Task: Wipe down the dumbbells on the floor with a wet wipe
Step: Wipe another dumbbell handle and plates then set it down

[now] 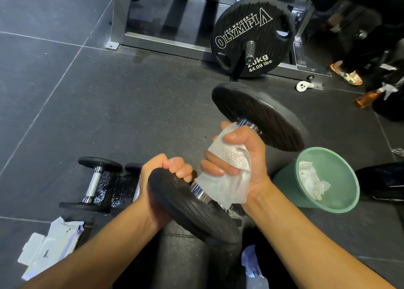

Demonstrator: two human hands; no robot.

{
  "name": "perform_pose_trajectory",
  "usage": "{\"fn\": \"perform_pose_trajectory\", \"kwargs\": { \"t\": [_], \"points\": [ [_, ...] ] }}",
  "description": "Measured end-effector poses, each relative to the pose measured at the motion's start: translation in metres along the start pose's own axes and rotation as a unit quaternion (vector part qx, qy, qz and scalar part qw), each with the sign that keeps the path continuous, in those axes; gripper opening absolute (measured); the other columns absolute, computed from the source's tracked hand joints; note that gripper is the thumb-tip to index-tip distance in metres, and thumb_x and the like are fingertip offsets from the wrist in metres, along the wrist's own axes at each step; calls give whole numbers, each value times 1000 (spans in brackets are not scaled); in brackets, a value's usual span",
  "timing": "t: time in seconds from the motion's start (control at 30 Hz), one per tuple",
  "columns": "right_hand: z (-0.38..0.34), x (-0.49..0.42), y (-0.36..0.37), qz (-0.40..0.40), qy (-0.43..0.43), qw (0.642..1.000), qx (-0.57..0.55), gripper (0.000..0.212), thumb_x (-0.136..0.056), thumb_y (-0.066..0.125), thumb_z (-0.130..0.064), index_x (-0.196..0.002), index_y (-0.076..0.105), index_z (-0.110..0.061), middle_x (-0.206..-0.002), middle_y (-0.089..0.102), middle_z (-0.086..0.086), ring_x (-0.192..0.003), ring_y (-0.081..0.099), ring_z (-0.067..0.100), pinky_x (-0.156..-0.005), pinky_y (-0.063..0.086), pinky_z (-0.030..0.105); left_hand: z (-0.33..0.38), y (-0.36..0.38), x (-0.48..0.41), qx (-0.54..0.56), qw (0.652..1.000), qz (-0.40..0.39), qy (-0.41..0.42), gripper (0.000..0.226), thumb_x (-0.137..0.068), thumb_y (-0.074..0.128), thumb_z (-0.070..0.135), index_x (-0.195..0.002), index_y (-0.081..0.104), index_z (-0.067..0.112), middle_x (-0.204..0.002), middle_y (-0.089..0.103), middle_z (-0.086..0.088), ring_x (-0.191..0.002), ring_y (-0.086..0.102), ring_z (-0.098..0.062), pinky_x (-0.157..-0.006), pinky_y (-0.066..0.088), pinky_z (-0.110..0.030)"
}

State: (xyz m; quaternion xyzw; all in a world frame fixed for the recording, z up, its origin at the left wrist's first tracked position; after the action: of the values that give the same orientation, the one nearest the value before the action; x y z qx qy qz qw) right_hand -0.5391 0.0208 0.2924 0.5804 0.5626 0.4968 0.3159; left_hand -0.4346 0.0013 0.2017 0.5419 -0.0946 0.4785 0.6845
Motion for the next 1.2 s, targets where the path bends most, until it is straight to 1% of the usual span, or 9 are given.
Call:
{"fn": "perform_pose_trajectory", "kwargs": {
  "t": [0.17, 0.23, 0.33, 0.47, 0.6, 0.73, 1.0, 1.1, 1.2],
  "points": [
    [-8, 0, -23, 170, -60, 980, 84, 36, -86, 45, -20, -54, 28, -22, -38, 20, -3, -33, 25, 12, -40, 36, 23, 32, 18, 14, -66, 978, -44, 193, 20, -73, 45, 17, -55, 36, 18, -60, 33, -4, -61, 25, -21, -63, 19, -40],
    [-8, -4, -36, 232, -77, 963, 109, 31, -82, 53, -22, -59, 33, -21, -44, 21, -2, -45, 17, 15, -45, 29, 24, 46, 22, 27, -203, 924, -33, 323, 20, -77, 44, 16, -58, 38, 17, -63, 35, -10, -65, 28, -26, -66, 18, -44],
    [-4, -6, -54, 301, -73, 947, 85, 27, -76, 62, -26, -65, 38, -20, -52, 25, -1, -55, 21, 17, -52, 31, 28, 52, 38, 52, -431, 752, -32, 498, 21, -85, 39, 11, -64, 41, 16, -69, 44, -10, -69, 40, -28, -64, 31, -43],
    [6, -9, -68, 323, -37, 944, 50, 25, -75, 64, -30, -67, 43, -17, -54, 35, 3, -55, 42, 19, -61, 39, 31, 24, 63, 80, -613, 432, -92, 655, 28, -84, 43, 8, -59, 54, 6, -65, 53, -7, -65, 49, -28, -76, 36, -44],
    [12, -8, -78, 351, -18, 936, 37, 24, -77, 64, -28, -68, 46, -15, -61, 44, 5, -57, 45, 19, -60, 42, 31, -2, 59, 86, -648, 329, -106, 679, 35, -87, 42, 10, -56, 59, 12, -63, 57, -3, -59, 54, -25, -90, 28, -33],
    [9, -6, -83, 401, -37, 913, 57, 26, -72, 59, -16, -60, 35, -19, -57, 34, 1, -48, 34, 16, -49, 35, 26, 4, 55, 77, -629, 415, -64, 655, 32, -86, 42, 8, -56, 55, 9, -63, 54, -3, -62, 52, -26, -81, 35, -39],
    [3, -6, -52, 281, -31, 951, 123, 21, -74, 50, -17, -64, 31, -19, -52, 22, 0, -61, 13, 20, -53, 27, 29, 56, 27, 36, -233, 895, 51, 378, 27, -75, 43, 8, -50, 35, 13, -59, 38, -11, -62, 36, -20, -62, 28, -33],
    [5, -5, -34, 212, -37, 968, 130, 23, -73, 45, -15, -56, 31, -23, -44, 21, -3, -46, 12, 17, -53, 19, 29, 47, 11, 11, -78, 976, 53, 197, 34, -78, 38, 6, -46, 33, 18, -51, 32, -2, -54, 29, -18, -57, 23, -33],
    [8, -5, -16, 19, -24, 998, 47, 29, -75, 46, -11, -54, 31, -23, -40, 26, -1, -37, 29, 18, -52, 35, 30, 24, 4, 4, -9, 996, 64, 65, 31, -67, 41, 9, -49, 21, 24, -49, 20, 2, -48, 20, -16, -46, 23, -30]
  ]
}}
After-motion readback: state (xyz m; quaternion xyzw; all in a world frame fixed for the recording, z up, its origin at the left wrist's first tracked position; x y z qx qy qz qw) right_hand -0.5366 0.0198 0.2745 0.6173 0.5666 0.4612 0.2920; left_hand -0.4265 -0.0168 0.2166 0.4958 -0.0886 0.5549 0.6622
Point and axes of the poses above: each hand's wrist, its own x-axis away from the middle knuckle, its own y-axis out of the palm, z = x × y, the point moved 6 cm from there along -x, towards the middle knuckle
